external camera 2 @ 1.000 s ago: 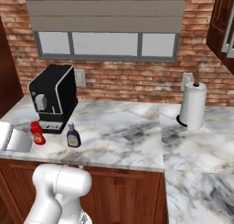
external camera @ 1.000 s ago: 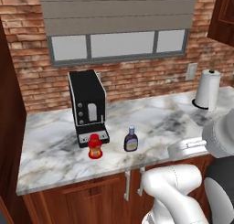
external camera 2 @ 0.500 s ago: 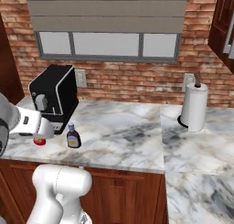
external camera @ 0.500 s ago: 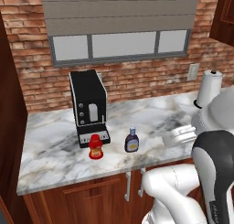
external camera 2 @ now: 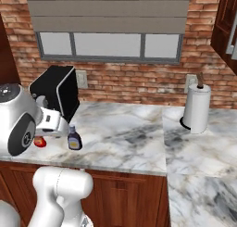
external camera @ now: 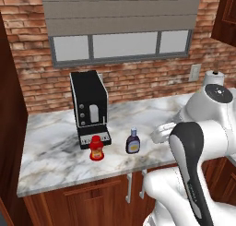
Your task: Place the condiment bottle and ketchup from the counter to the top shelf of the fridge. If the existing items in the fridge are on the top shelf, move them to other shelves.
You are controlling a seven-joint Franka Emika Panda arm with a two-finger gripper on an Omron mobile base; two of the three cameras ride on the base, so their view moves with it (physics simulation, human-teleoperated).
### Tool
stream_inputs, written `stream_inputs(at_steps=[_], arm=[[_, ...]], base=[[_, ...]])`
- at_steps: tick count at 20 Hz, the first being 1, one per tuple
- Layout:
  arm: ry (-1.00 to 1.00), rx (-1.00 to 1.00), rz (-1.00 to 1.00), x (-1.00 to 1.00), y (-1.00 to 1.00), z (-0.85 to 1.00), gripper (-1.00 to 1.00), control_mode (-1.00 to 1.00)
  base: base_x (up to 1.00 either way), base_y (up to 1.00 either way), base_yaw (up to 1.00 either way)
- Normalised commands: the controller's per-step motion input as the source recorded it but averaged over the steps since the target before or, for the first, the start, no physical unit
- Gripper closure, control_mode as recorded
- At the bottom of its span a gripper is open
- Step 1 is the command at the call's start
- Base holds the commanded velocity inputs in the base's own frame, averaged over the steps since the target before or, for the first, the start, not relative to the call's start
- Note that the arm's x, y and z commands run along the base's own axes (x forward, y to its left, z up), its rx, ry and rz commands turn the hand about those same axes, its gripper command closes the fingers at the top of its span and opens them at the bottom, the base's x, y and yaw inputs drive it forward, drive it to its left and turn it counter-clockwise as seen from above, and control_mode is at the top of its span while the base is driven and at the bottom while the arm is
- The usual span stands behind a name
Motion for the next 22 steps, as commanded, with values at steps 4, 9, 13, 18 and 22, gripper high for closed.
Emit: stream_inputs(at_steps=[4, 9, 13, 18, 22], arm=[[0.0, 0.0, 0.0, 0.57, 0.02, -0.5, -1.0, -1.0], [0.0, 0.0, 0.0, 0.42, 0.15, -0.49, -1.0, -1.0], [0.0, 0.0, 0.0, 0.28, 0.2, -0.54, -1.0, -1.0], [0.0, 0.0, 0.0, 0.26, 0.17, -0.49, -1.0, -1.0], [0.0, 0.0, 0.0, 0.27, 0.0, -0.38, -1.0, -1.0]], base=[[0.0, 0.0, 0.0], [0.0, 0.0, 0.0], [0.0, 0.0, 0.0], [0.0, 0.0, 0.0], [0.0, 0.0, 0.0]])
